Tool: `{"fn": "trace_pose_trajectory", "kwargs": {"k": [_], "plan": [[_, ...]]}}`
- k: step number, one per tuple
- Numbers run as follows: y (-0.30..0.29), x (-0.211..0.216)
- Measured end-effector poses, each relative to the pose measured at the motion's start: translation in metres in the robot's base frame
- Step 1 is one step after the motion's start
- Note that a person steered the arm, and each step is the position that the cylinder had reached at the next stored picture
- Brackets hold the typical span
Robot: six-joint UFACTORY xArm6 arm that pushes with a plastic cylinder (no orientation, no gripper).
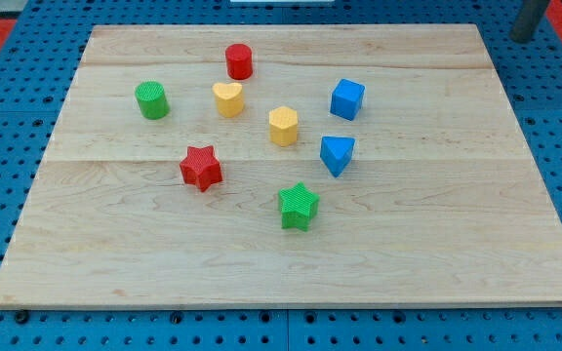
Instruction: Place the yellow hexagon and blue triangle horizontal in line
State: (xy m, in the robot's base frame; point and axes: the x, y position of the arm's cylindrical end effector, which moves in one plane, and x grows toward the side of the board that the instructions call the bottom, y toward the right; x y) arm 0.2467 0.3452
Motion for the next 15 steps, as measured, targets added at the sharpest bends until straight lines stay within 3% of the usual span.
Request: {"fn": "trace_pose_trajectory", "kwargs": {"k": [1, 2, 4, 5, 6, 7, 8, 10, 11, 12, 13, 14, 15], "plan": [[0.0, 0.075], [-0.044, 0.099], [-0.192, 0.085], [-0.214, 0.036], [-0.28, 0.017], [-0.348, 0.064], [-0.351, 0.108], [-0.288, 0.127], [-0.363, 0.169], [-0.436, 0.172], [-0.377, 0.222], [-0.278, 0.224], [-0.268, 0.192]]}}
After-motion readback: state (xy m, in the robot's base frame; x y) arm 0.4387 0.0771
